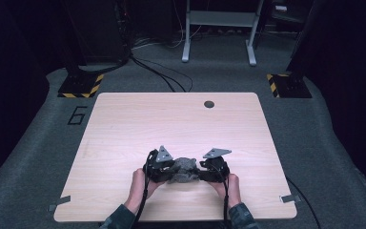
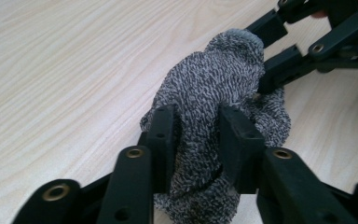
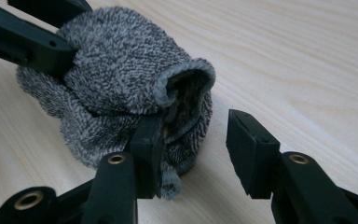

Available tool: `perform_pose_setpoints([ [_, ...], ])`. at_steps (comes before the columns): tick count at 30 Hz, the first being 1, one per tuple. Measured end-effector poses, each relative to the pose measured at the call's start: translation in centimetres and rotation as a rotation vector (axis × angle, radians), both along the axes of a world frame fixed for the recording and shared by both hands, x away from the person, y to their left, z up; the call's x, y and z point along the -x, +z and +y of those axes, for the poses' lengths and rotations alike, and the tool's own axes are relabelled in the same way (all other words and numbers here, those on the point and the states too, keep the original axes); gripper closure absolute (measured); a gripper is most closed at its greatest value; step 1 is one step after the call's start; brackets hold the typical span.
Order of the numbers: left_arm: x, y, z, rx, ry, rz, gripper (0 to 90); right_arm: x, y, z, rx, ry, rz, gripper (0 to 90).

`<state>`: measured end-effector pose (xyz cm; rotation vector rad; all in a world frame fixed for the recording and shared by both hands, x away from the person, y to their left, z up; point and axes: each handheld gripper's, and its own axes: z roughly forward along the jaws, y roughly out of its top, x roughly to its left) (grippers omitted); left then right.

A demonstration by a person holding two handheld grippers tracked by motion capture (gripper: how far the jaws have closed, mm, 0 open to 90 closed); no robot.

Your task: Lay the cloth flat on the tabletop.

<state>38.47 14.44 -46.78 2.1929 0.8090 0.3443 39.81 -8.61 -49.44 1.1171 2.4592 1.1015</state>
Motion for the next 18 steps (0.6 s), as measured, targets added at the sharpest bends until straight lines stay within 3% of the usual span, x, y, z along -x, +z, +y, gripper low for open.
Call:
perform_pose_setpoints([
  [4, -0.2, -0.4, 0.0, 0.014, 0.012, -0.004, 75.5, -0.4, -0.5, 0.4, 0.001, 0.002, 0.016, 63.8],
  [9, -0.4, -0.5, 0.3, 0.024, 0.03, -0.019, 82.1, -0.6, -1.0, 1.0, 0.031, -0.022, 0.008, 83.7],
  [18, -0.7, -0.2, 1.0, 0.024, 0.059, -0.033, 83.2, -0.2, -0.6, 0.8, 0.061, -0.051, -0.029, 88.2],
])
